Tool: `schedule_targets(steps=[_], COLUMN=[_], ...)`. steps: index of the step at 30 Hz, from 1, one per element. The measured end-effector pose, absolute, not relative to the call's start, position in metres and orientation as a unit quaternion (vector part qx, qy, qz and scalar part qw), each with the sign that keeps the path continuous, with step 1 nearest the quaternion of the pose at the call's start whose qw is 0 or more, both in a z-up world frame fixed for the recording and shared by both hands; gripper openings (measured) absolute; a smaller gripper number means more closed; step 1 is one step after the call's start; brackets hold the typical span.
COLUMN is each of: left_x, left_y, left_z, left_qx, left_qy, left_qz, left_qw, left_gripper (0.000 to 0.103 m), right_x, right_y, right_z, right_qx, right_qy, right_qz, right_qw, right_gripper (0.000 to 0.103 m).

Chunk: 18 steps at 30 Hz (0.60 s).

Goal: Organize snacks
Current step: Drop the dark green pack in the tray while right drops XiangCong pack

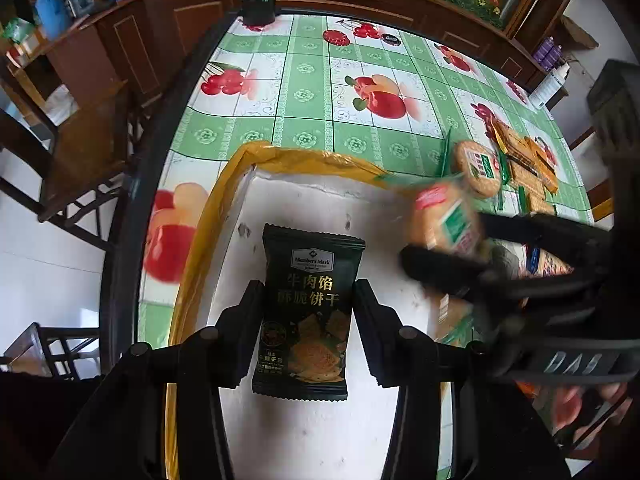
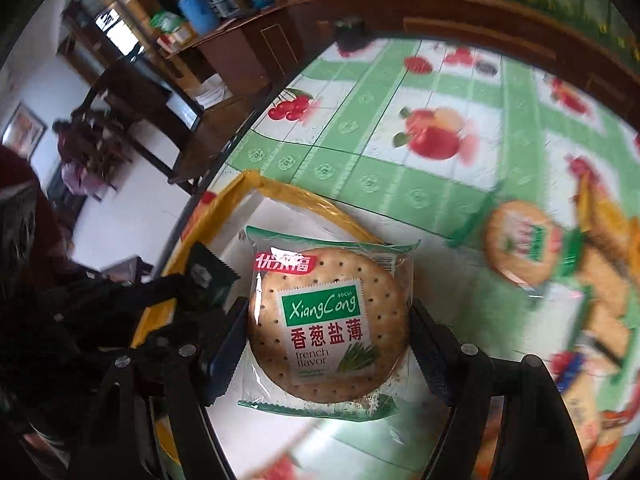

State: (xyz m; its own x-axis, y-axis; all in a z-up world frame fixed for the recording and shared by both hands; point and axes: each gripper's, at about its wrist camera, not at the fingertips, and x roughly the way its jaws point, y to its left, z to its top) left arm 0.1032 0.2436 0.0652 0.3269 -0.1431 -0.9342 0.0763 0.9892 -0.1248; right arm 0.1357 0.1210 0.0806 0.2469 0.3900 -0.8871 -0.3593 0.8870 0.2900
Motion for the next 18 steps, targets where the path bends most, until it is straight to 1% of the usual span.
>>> schedule_targets(steps=[10,15,18], left_x=[0.123,0.124,0.116], left_y=[0.259,0.255,0.251], left_z=[0.052,0.055,0.065], left_qx=[-0.043,-0.031,-0.020], left_qy=[0.593,0.590,0.573], left_qz=[-0.067,-0.062,-0.047], left_qw=[0.801,0.804,0.818], left_gripper=[0.044,0.044,0.044], right_x=[0.160,0.163,0.160], right_y=[0.144,0.145,0.137], right_z=[0.048,0.053,0.068], right_qx=[0.036,0.034,0.022], right_qy=[0.590,0.581,0.555], right_qz=[0.216,0.221,0.213], right_qw=[0.777,0.782,0.804], right_gripper=[0.079,0.081,0.081])
